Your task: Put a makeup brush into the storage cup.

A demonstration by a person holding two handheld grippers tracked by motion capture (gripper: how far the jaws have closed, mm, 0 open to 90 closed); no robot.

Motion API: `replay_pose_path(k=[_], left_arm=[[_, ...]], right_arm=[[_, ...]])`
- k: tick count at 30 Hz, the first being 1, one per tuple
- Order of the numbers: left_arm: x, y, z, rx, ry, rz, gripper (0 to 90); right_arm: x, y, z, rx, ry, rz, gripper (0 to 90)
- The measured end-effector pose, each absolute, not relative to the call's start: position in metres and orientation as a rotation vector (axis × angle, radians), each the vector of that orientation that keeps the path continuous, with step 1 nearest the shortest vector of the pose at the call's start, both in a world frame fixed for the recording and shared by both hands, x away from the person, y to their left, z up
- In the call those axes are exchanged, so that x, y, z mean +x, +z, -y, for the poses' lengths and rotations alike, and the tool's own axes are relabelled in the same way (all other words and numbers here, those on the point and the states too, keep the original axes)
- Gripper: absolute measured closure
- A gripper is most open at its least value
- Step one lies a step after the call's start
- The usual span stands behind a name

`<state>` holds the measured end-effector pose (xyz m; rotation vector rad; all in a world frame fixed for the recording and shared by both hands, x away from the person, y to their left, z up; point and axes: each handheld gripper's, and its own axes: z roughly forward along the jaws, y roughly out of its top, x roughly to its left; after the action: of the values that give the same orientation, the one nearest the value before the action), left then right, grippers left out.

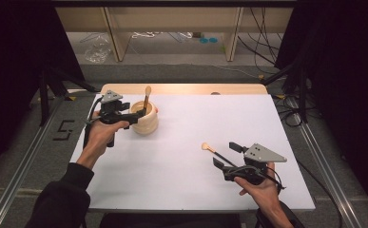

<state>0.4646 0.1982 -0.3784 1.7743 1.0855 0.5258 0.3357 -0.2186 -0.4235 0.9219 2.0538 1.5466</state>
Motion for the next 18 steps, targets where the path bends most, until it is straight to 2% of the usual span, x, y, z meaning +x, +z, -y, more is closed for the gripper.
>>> replay_pose_path(k=[18], left_arm=[[0.426, -0.385, -0.199, 1.754, 0.524, -1.019, 28.2]], right_arm=[[0.336, -0.424, 0.218, 0.916, 1.551, -2.052, 19.5]])
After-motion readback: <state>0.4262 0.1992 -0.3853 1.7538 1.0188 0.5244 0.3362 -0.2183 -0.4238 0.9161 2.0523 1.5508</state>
